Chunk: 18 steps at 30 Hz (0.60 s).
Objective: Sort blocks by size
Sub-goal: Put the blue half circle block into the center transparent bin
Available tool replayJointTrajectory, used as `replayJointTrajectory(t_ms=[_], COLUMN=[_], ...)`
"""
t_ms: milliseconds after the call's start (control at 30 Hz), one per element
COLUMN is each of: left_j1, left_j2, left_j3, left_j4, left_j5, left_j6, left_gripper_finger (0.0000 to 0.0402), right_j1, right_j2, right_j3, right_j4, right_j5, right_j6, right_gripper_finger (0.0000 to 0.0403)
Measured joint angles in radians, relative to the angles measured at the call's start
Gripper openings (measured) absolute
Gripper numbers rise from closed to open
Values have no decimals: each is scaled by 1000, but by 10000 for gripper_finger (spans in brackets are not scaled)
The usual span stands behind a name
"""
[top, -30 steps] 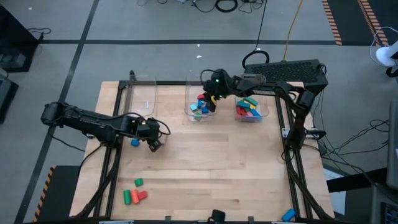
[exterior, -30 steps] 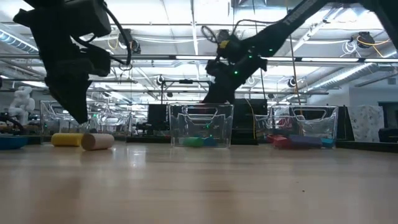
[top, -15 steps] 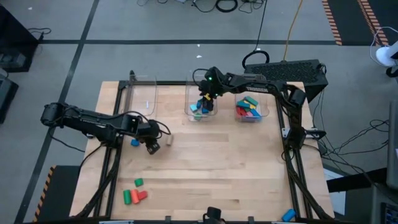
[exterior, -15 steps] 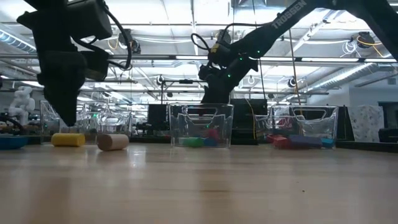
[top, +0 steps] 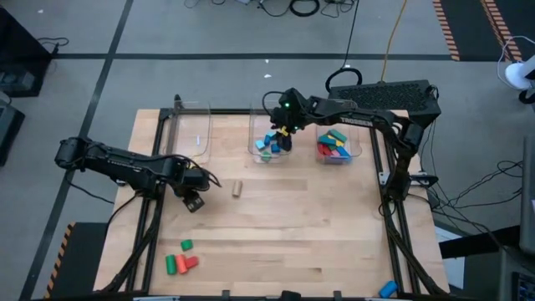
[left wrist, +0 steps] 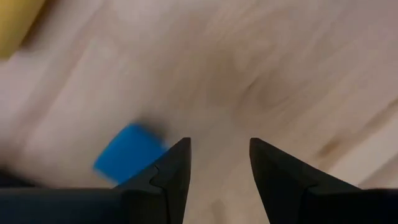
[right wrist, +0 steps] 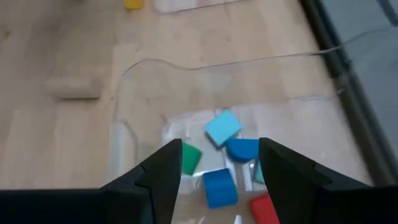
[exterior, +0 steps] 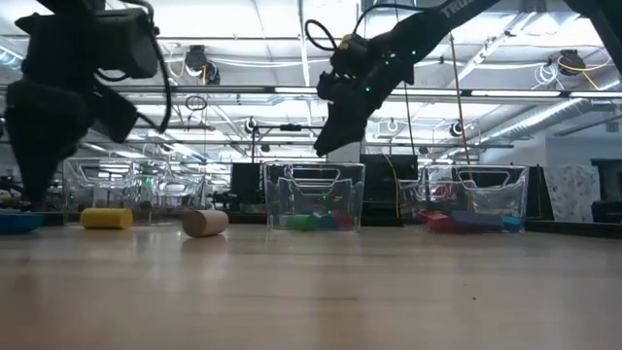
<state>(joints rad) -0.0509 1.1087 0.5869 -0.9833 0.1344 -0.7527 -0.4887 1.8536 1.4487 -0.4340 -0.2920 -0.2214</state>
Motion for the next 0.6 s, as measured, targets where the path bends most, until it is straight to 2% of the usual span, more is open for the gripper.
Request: replayJointTrajectory(t_ms=[167,333,600], left_j1=[0,0,-13], left_j2=[2,13,99], left_j3=[0,0,0], left_j4=[-113,-115,-115], left_j5=[-54,-112,-102], left_j6=[70,199,262], left_gripper_finger=[164,164,164], right_j1=[39,73,117], right_j2=[-2,-2,-2], right_j3=[0,0,0], right_j4=[-8,-7,-20], right_j5=[0,0,1], right_j6=[-4,-4,-2], right_gripper_finger=[198,198,198])
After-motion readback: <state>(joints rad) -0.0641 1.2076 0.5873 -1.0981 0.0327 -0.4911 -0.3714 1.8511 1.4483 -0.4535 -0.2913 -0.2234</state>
